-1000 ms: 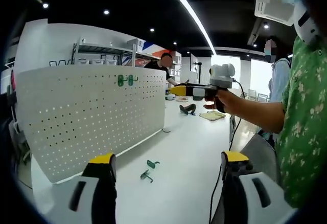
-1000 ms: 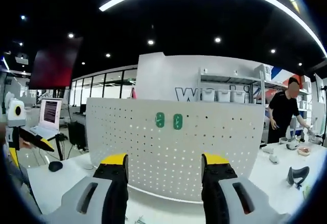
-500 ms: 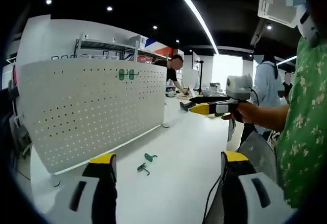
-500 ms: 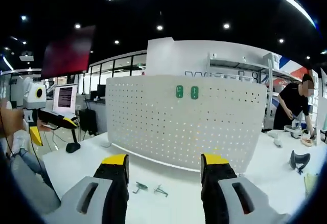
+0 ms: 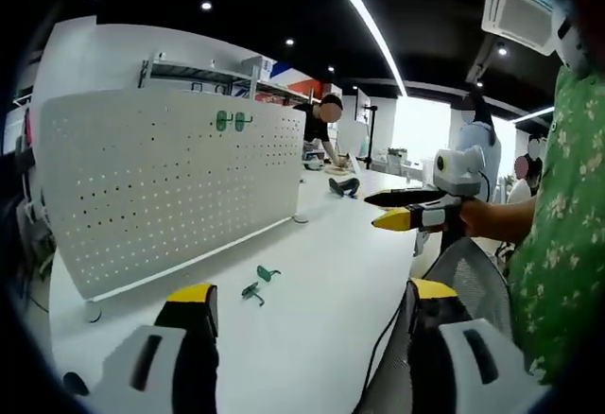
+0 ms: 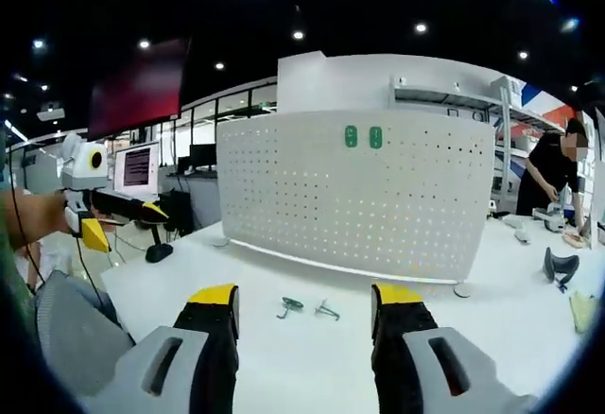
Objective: Insert the hook assembly into the mounting plate slot until the hook locks in place.
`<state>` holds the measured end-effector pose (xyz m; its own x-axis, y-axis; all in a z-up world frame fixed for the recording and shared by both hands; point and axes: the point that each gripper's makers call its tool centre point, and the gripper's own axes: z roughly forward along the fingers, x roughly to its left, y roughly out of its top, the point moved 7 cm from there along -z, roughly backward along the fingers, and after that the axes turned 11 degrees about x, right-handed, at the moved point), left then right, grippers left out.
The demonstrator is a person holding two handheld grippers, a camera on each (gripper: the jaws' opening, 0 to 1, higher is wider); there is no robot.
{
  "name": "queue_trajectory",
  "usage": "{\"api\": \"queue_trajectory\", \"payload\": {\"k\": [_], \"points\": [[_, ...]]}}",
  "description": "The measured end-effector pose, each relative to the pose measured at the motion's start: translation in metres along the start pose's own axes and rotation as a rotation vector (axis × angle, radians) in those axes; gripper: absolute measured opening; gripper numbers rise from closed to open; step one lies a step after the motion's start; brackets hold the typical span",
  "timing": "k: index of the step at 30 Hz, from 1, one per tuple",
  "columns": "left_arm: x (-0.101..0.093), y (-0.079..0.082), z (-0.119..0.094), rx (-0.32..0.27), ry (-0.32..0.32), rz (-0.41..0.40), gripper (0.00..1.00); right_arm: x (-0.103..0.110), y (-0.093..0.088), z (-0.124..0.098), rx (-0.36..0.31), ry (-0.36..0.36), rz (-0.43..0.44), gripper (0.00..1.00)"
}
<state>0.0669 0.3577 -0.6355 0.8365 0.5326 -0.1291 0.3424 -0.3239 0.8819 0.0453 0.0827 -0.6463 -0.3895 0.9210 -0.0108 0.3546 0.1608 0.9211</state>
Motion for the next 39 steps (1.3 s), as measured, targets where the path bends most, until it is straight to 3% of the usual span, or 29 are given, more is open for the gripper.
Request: {"api": "queue_trajectory", "payload": {"k": [14, 25, 39], "points": [[0.029, -0.010, 0.021, 0.019, 0.019, -0.006, 0.73, 0.010, -0.013, 0.001, 0.014, 0.020, 0.007, 0.56], [0.068, -0.017, 0.066, 0.060, 0.020, -0.001, 0.58, 0.011, -0.017, 0.003, 0.018, 0.008, 0.015, 0.55], [0.102, -0.029, 0.116, 0.137, 0.008, 0.000, 0.53, 0.006, -0.019, 0.005, 0.032, -0.019, 0.027, 0.55]]}}
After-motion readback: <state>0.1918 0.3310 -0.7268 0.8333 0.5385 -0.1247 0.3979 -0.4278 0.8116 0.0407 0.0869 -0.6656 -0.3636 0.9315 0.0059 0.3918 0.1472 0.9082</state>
